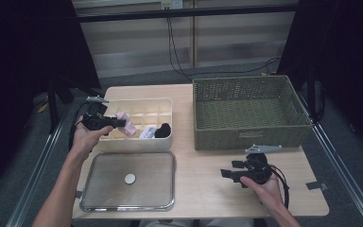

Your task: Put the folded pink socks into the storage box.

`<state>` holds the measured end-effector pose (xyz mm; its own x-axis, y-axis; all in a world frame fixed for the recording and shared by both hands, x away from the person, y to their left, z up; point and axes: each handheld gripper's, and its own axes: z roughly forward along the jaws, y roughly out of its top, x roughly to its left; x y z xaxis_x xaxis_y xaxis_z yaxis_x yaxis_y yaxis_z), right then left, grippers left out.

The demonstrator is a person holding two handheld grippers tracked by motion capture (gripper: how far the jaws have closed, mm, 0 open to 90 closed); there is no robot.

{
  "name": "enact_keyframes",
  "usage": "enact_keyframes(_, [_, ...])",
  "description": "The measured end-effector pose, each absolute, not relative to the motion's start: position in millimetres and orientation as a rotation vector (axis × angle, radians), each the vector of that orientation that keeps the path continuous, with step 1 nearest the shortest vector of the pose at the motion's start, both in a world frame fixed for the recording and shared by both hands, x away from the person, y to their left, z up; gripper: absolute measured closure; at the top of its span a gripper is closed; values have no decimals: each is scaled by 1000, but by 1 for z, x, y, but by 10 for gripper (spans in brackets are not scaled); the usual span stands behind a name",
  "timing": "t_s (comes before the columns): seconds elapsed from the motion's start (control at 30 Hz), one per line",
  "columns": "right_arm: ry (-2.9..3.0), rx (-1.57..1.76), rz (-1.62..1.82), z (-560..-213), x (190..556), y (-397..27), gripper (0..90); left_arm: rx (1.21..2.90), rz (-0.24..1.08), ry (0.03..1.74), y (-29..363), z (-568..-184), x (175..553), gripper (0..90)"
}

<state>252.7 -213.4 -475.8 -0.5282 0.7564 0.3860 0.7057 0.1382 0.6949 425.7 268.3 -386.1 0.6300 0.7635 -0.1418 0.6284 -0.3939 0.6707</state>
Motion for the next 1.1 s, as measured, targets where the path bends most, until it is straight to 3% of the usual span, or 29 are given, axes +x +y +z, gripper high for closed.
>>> enact_keyframes(1.1, [2332,1496,1365,-476,253,-213,308,2382,128,1114,246,-423,444,710])
